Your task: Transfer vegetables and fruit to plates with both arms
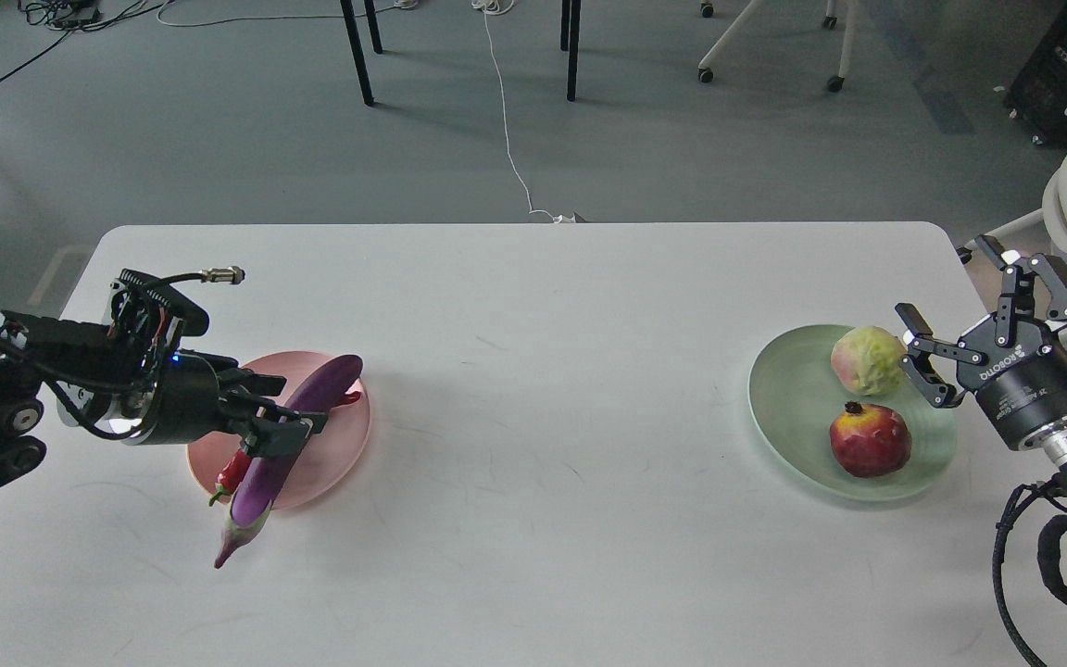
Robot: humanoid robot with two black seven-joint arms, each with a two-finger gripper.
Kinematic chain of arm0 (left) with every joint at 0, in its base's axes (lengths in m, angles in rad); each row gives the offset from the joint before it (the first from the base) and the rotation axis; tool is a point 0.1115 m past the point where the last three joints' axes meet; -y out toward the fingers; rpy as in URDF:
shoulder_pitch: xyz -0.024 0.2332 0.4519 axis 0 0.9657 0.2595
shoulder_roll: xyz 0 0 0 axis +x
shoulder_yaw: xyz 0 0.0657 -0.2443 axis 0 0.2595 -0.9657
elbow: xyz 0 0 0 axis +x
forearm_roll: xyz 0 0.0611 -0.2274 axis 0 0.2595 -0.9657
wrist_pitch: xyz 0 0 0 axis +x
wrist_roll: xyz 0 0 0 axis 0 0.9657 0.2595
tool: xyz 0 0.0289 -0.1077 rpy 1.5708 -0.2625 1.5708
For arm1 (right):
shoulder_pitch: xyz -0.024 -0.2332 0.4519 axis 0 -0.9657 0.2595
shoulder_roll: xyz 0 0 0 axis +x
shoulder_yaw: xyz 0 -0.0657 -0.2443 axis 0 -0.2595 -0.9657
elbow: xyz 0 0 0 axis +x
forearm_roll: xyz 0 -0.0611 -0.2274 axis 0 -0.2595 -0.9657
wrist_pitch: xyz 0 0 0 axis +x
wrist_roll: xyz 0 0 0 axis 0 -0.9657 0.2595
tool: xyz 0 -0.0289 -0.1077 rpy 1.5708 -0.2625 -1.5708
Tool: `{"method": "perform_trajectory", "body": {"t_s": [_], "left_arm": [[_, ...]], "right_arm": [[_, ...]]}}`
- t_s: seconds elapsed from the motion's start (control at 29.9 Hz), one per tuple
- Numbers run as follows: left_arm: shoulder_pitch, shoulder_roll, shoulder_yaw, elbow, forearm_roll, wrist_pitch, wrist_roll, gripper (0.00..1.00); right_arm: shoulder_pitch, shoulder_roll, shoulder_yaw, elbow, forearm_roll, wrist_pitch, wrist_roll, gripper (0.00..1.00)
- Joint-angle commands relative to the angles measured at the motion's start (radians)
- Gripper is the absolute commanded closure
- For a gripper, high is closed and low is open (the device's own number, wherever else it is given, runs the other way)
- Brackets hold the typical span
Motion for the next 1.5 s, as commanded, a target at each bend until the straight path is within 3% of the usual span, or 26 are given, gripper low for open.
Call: {"method": "perform_trajectory", "body": {"t_s": [0.0, 0.27, 0.47, 0.74, 0.9, 1.1, 1.2, 1.47], "left_arm": [[-0.001, 0.001, -0.003, 0.0, -0.016, 0.002, 0.0, 0.03], [-0.002, -0.001, -0.103, 0.0, -0.176, 0.0, 0.002, 0.02], [-0.001, -0.014, -0.167, 0.014, -0.496, 0.022, 0.002, 0.02], [0.063, -0.165, -0.197, 0.034, -1.257, 0.408, -0.003, 0.02], [0.168, -0.316, -0.359, 0.074, -1.305, 0.551, -0.005, 0.02], [0.327, -0.511, -0.643, 0.11, -1.293, 0.556, -0.003, 0.02], [0.376, -0.576, -0.681, 0.139, -1.244, 0.551, -0.003, 0.02], [0.478, -0.649, -0.76, 0.183, -1.15, 0.37, -0.006, 0.02]], "right_arm": [[0.0, 0.0, -0.001, 0.0, 0.0, 0.0, 0.0, 0.02], [0.0, 0.0, -0.001, 0.0, 0.0, 0.0, 0.0, 0.02], [0.003, 0.001, -0.002, -0.002, -0.002, 0.0, 0.0, 0.02], [0.06, 0.006, -0.016, -0.008, -0.003, -0.024, 0.0, 0.02], [0.101, 0.018, -0.019, -0.012, -0.003, -0.078, 0.0, 0.02], [0.118, 0.096, -0.035, -0.008, -0.005, -0.176, 0.0, 0.02], [0.118, 0.135, -0.05, -0.008, -0.005, -0.245, 0.0, 0.02], [0.131, 0.132, -0.088, -0.012, -0.008, -0.27, 0.0, 0.02]]}}
